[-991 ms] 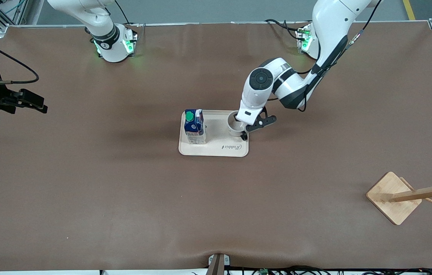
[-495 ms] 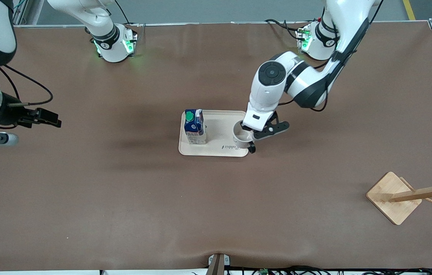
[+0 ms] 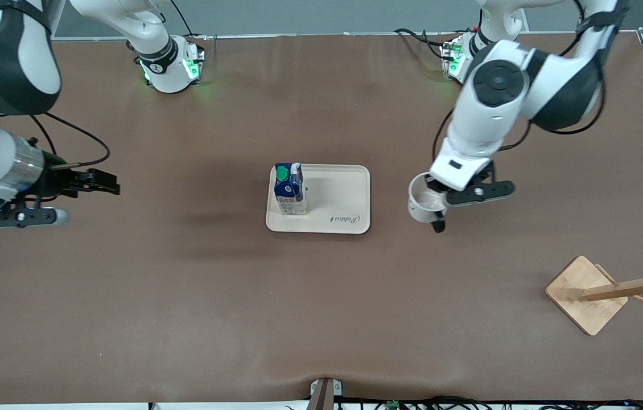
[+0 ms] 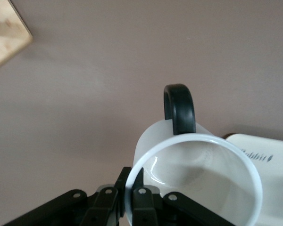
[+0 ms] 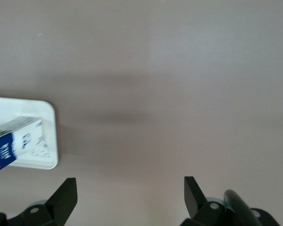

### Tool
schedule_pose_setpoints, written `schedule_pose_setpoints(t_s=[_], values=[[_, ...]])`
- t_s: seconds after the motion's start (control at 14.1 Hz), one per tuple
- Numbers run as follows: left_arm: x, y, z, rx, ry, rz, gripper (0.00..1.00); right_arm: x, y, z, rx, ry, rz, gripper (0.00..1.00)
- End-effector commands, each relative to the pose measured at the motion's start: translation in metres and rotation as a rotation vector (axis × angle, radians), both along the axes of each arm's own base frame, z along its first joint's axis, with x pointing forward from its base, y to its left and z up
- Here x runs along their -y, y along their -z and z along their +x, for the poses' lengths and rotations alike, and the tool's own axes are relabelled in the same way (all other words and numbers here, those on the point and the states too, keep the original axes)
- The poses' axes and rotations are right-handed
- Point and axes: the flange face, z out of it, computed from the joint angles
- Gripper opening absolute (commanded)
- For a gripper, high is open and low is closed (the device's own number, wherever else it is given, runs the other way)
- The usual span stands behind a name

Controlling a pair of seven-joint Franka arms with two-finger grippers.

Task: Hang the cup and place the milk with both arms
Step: 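Lift the mug with the left gripper while the right gripper reaches the carton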

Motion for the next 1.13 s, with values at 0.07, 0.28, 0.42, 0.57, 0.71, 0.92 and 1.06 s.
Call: schedule_pose_setpoints(t_s=[0.07,0.28,0.42,0.57,0.71,0.92,1.06], values=[[-0.072,-0.037,-0.003,-0.047,0.138,0.025,0.0,-0.054,0.005,-0.009,-0.038,0.067,0.036,1.0],[-0.147,-0.055,0.002,-0.092,0.273,0.057,0.0,-0.097,0.015,-0.015,-0.043,0.005,0.029,1.0],[-0.204,-0.06,0.008,-0.119,0.406,0.06,0.0,-0.127,0.02,-0.016,-0.012,-0.024,0.031,1.0],[-0.248,-0.07,0.014,-0.115,0.488,0.063,0.0,-0.159,0.034,-0.016,0.015,-0.062,0.032,1.0],[-0.289,-0.075,0.019,-0.111,0.554,0.063,0.0,-0.206,0.049,-0.025,0.038,-0.119,0.03,1.0],[-0.34,-0.078,0.033,-0.092,0.614,0.04,0.0,-0.257,0.079,-0.033,0.038,-0.07,0.004,1.0],[-0.371,-0.072,0.048,-0.075,0.628,0.01,0.0,-0.3,0.106,-0.044,0.037,-0.125,-0.011,1.0]])
